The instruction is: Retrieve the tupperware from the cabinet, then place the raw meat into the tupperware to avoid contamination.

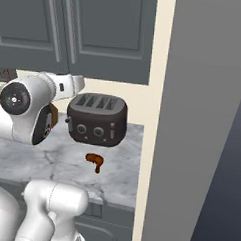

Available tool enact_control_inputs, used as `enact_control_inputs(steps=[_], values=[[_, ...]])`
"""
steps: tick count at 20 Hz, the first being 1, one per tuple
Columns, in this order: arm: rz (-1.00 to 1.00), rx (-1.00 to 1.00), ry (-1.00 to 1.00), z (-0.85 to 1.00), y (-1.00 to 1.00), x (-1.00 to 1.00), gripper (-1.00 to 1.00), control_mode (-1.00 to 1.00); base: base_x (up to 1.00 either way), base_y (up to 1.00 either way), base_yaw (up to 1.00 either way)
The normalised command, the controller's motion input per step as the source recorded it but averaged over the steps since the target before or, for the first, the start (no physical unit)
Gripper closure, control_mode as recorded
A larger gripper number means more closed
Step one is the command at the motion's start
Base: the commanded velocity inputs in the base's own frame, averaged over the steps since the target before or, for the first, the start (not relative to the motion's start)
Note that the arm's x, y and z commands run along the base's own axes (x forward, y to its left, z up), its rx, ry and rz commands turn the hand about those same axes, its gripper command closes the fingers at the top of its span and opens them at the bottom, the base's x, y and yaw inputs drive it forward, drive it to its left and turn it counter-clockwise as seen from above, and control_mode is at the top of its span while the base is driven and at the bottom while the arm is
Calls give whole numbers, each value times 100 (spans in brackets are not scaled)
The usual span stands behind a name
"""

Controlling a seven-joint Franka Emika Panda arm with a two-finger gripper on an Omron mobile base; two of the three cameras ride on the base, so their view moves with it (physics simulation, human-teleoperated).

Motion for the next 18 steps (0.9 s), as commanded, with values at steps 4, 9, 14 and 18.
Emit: enact_control_inputs(steps=[4, 9, 14, 18], values=[[0, 0, -23, 19, 0, -5, -100, -100, 0, 0, 0], [0, 0, -19, 15, 0, -6, -100, -100, 0, 0, 0], [0, 0, -12, 10, 0, -3, -100, -100, 0, 0, 0], [0, 2, -18, 28, 0, 0, -100, -100, 0, 0, 0]])
